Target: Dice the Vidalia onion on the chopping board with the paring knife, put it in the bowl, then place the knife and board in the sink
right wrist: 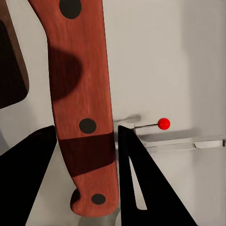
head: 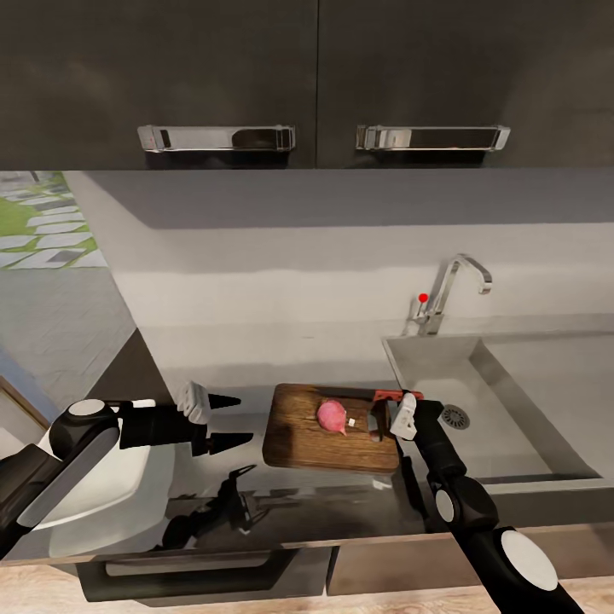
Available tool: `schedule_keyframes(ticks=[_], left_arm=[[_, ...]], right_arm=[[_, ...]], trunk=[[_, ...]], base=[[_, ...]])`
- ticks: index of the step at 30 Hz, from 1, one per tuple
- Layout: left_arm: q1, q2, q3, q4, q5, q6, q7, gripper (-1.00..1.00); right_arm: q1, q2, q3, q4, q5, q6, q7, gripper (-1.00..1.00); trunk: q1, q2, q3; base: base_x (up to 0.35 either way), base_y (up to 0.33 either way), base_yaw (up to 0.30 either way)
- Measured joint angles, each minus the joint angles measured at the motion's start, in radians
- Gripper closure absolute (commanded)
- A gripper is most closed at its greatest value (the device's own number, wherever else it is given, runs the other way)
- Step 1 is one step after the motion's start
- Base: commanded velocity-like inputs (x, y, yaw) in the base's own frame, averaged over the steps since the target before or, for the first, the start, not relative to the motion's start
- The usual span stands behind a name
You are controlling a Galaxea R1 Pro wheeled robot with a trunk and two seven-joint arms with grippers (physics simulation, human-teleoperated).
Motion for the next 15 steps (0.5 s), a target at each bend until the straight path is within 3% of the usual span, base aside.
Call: schedule_keyframes(ticks=[8,15], left_arm=[[0.0,0.001,0.001,0.0,0.0,0.001,0.0,-1.0],[0.0,0.003,0.007,0.001,0.001,0.005,0.001,-1.0]], right_arm=[[0.0,0.0,0.0,0.0,0.0,0.0,0.0,1.0],[0.0,0.0,0.0,0.0,0.0,0.0,0.0,1.0]], trunk=[[0.0,0.0,0.0],[0.027,-0.049,-0.022]], base=[[0.0,0.0,0.0],[0.0,0.0,0.0]])
